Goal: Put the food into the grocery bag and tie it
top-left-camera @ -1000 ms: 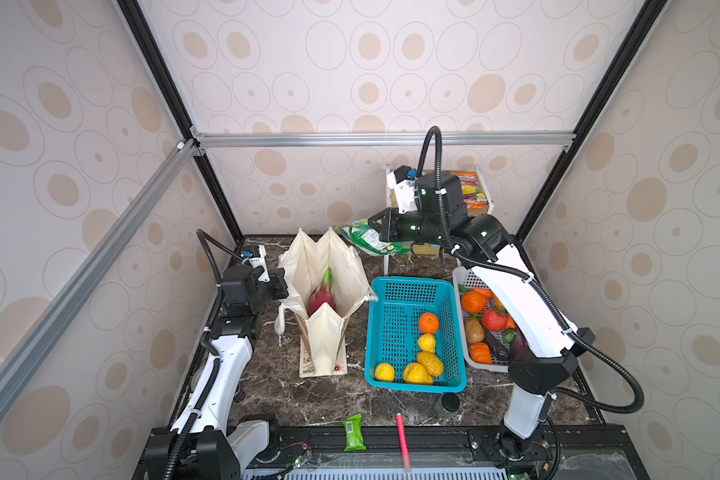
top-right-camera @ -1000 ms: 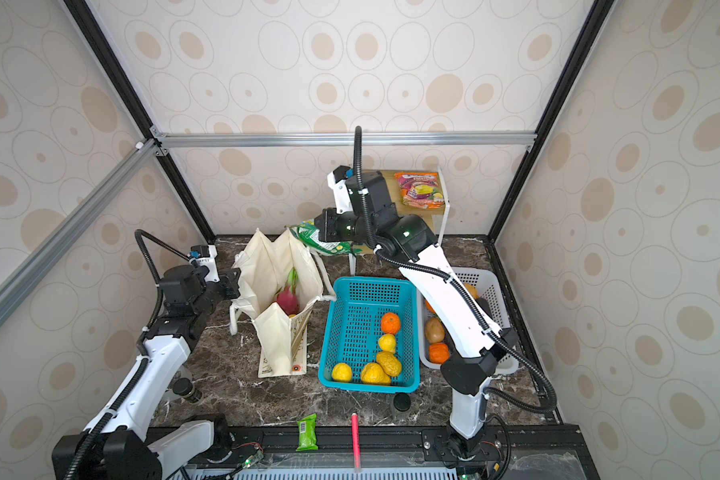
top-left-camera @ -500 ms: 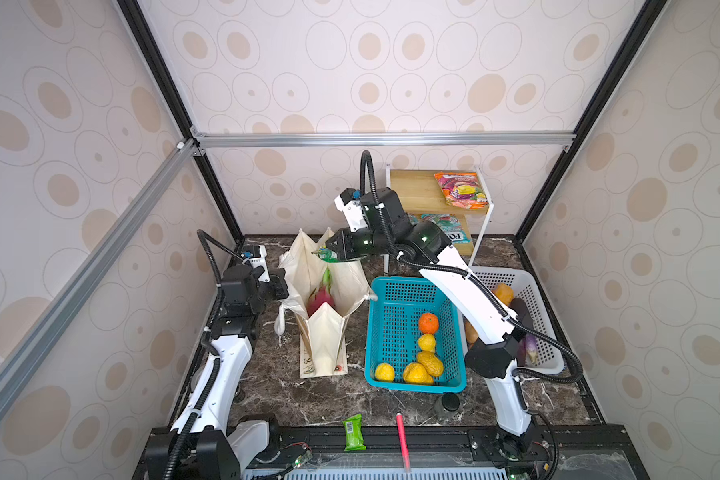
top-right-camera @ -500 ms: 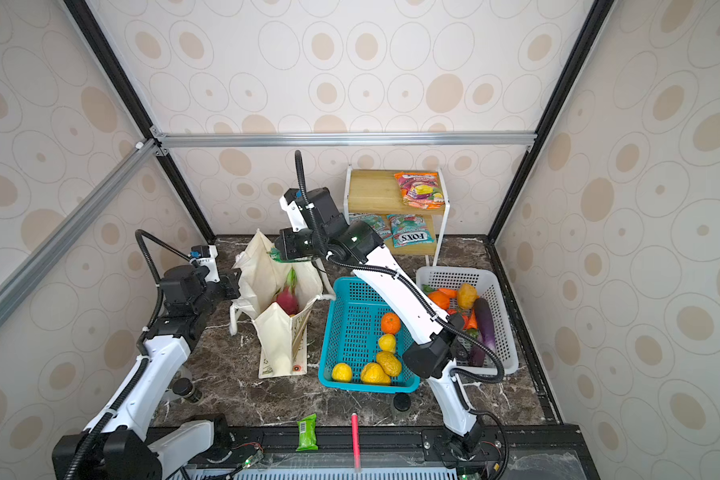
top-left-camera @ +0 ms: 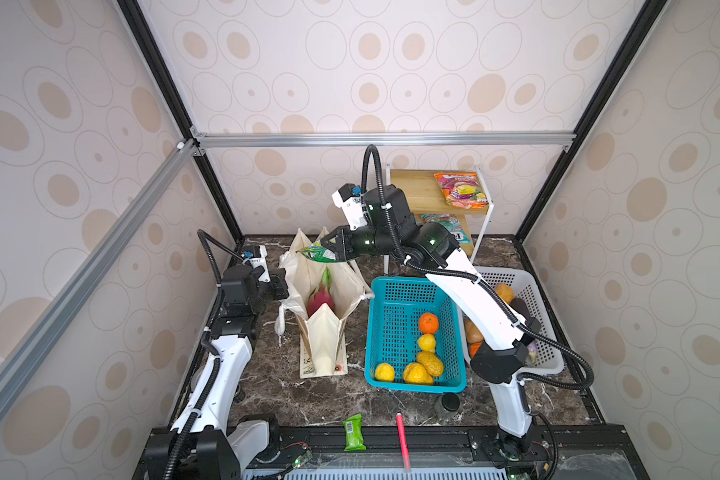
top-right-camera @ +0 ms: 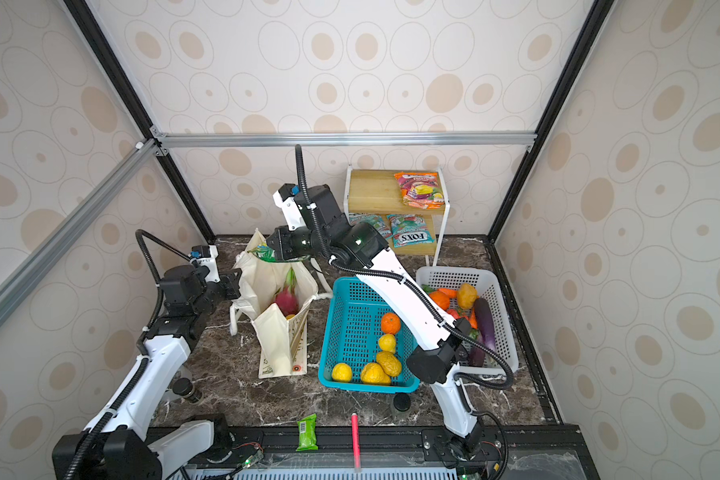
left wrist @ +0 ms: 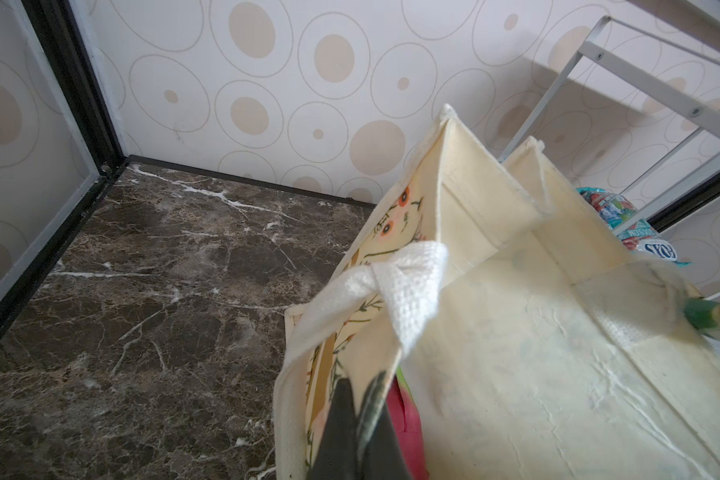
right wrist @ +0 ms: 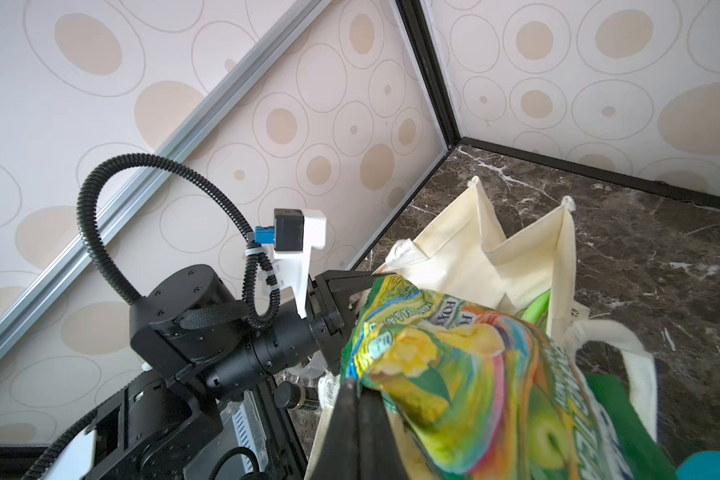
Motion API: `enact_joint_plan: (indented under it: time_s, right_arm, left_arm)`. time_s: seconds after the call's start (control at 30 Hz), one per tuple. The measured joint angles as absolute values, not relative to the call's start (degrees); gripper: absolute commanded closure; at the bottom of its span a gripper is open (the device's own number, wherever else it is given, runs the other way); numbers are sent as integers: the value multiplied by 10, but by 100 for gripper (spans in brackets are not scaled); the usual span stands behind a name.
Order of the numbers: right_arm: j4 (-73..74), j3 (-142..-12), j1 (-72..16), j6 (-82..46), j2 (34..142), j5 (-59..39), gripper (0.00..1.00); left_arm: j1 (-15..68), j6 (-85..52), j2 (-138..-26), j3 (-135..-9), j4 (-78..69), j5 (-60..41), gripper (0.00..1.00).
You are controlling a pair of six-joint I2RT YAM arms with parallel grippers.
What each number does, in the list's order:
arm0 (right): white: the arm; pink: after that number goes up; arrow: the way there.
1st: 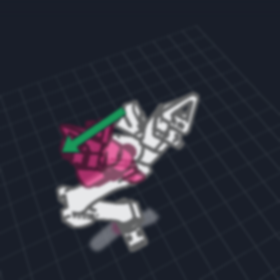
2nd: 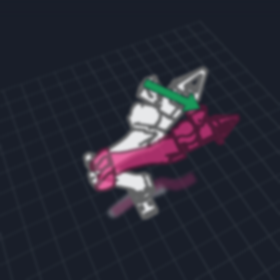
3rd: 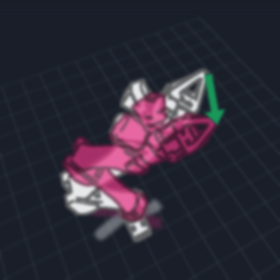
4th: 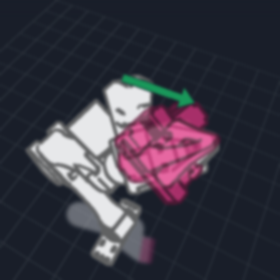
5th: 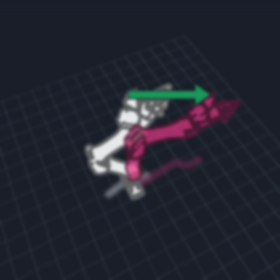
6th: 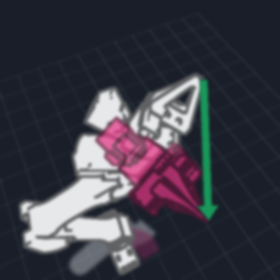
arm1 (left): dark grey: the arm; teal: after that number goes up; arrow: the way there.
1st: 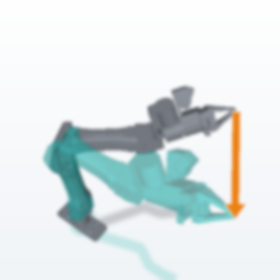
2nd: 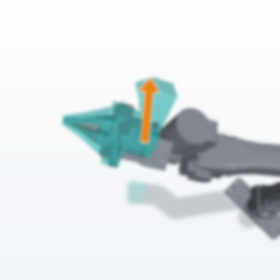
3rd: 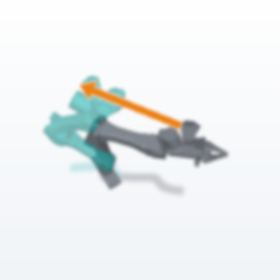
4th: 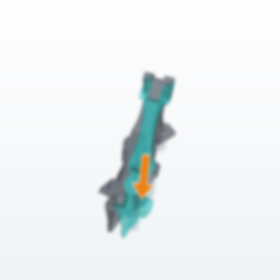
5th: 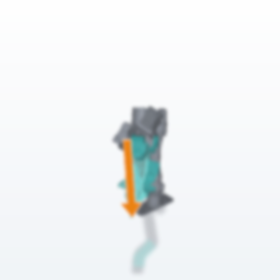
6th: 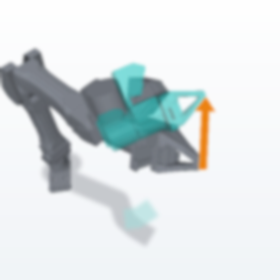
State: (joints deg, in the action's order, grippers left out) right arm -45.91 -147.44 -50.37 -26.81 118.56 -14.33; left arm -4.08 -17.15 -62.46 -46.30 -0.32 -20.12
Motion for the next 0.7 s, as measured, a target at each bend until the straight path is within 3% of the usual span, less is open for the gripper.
enact_joint_plan:
  time_s: [0.7]
  right_arm:
    - [-407, -1415, -542, -248, 1132, -110, 100]
  left_arm:
    - [-41, -171, -625, -463, -3, -202, 100]
